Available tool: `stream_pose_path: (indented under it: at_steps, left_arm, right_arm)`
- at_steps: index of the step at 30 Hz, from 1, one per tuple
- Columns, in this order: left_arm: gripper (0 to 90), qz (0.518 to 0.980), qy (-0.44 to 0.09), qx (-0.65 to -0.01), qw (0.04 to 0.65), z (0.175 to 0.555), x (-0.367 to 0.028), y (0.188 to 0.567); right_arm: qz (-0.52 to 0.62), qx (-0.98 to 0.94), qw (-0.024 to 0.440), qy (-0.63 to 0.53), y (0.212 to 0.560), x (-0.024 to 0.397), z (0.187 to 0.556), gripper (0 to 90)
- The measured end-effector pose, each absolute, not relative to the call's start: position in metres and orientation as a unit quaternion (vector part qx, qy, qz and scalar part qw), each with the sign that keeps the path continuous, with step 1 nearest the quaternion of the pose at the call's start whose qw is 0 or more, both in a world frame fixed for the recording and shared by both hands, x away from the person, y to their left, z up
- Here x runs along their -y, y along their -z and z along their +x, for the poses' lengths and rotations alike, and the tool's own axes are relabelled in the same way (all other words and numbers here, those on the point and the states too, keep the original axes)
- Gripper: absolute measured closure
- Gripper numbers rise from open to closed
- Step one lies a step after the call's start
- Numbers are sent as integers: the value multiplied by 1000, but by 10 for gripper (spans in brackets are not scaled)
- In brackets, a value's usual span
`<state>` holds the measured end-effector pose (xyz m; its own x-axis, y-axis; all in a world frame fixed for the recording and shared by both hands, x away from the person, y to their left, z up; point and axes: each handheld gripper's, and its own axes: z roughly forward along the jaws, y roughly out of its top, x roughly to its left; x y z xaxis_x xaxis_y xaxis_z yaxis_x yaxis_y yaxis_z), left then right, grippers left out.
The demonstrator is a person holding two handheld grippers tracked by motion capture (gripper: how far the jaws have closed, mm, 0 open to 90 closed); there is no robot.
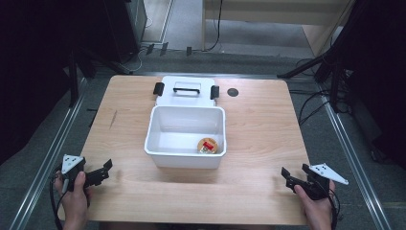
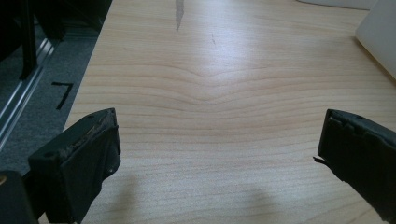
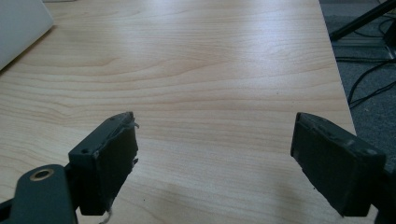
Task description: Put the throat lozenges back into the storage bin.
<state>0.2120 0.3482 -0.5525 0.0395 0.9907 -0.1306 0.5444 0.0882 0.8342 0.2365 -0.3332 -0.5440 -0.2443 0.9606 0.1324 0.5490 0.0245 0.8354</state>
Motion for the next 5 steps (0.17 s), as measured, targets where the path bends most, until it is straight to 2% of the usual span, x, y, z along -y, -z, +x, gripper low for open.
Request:
stream_pose_path:
  at_steps: [5]
  left_arm:
    - [0,610,-286,-631,384,212,-349,553]
  right_arm:
    - [563,-669,258,-412,544,332,235,143]
